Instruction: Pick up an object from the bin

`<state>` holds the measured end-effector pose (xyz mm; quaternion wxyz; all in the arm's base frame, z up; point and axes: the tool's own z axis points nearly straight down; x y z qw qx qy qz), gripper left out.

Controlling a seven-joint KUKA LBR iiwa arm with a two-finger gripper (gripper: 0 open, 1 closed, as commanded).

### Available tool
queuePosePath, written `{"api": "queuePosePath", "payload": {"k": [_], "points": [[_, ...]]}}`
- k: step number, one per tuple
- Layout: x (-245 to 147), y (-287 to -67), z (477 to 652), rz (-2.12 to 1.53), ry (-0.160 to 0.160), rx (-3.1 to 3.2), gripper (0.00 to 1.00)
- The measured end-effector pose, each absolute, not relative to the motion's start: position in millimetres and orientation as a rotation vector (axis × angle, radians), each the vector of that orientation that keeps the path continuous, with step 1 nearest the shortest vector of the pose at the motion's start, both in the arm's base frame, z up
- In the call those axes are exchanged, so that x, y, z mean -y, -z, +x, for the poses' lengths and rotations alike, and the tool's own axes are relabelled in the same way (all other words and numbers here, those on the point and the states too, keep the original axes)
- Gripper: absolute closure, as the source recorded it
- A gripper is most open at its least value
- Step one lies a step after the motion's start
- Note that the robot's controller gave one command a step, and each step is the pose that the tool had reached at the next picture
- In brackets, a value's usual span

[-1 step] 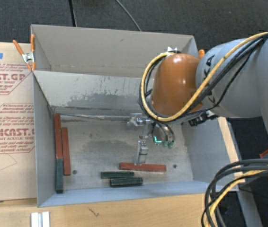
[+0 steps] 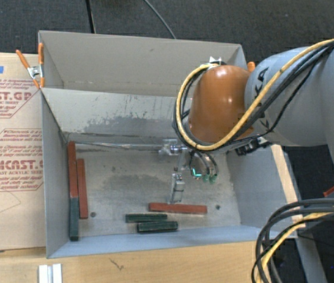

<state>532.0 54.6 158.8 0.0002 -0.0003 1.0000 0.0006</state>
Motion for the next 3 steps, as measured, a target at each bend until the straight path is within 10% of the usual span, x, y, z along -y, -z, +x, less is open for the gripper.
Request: {"api": "queuePosePath", "payload": {"k": [2, 3], "points": [[-20.9, -110.3, 500.3, -0.453, 0.006, -3.111, 0.00], [-12.2, -79.9, 484.4, -0.017, -0.001, -3.143, 1.00]]}}
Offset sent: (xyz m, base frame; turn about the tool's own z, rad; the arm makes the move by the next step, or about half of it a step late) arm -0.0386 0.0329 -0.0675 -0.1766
